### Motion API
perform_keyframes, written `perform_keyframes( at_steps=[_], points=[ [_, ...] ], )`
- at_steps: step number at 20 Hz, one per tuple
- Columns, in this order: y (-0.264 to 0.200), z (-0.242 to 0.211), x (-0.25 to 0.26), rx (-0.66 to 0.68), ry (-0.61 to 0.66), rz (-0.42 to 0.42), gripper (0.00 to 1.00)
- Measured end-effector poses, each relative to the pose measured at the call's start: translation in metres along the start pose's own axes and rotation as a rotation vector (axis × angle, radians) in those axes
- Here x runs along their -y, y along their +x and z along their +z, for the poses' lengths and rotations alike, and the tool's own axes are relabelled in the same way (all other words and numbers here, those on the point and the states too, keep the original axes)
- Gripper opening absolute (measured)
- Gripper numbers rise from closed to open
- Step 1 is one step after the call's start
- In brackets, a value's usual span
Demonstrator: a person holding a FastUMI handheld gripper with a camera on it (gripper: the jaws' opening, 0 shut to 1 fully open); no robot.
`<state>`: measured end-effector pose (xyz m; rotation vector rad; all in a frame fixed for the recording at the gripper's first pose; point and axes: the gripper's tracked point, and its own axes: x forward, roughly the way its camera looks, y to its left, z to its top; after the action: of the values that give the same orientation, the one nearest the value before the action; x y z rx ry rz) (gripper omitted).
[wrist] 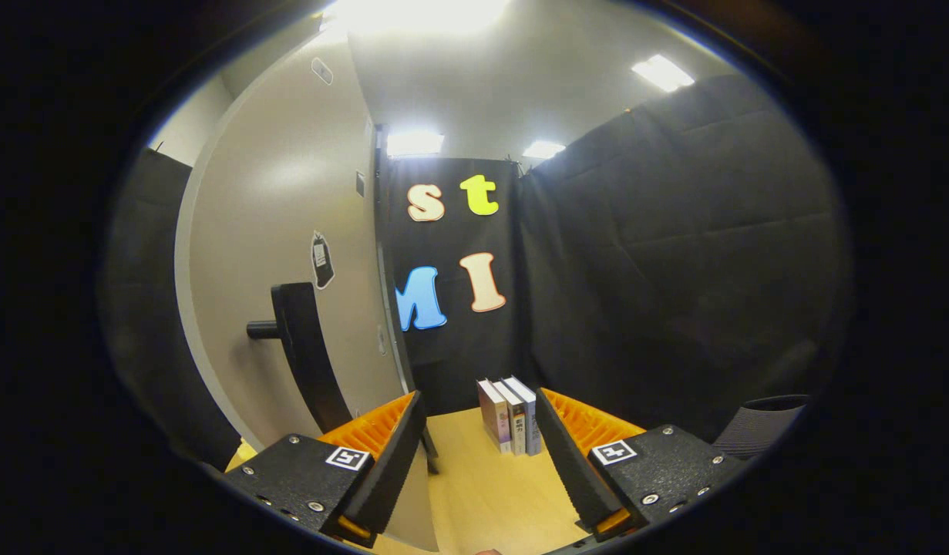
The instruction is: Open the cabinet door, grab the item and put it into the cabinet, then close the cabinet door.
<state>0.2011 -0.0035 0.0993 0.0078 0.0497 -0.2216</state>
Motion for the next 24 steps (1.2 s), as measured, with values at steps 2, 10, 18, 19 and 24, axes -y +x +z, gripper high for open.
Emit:
perform_keyframes(
  at_steps=[2, 10, 18, 19, 24],
  points=[
    [-0.001, -0.003, -0.02, 0.002, 0.006, 0.038, 0.89],
    [0.009, -0.017, -0.076, -0.025, 0.06, 0.115, 0.89],
    [0.02, -0.024, -0.111, -0.031, 0.103, 0.151, 0.89],
    [0.021, -0.026, -0.116, -0.029, 0.103, 0.16, 0.89],
    [0.029, -0.031, -0.144, -0.035, 0.099, 0.208, 0.9]
  ],
)
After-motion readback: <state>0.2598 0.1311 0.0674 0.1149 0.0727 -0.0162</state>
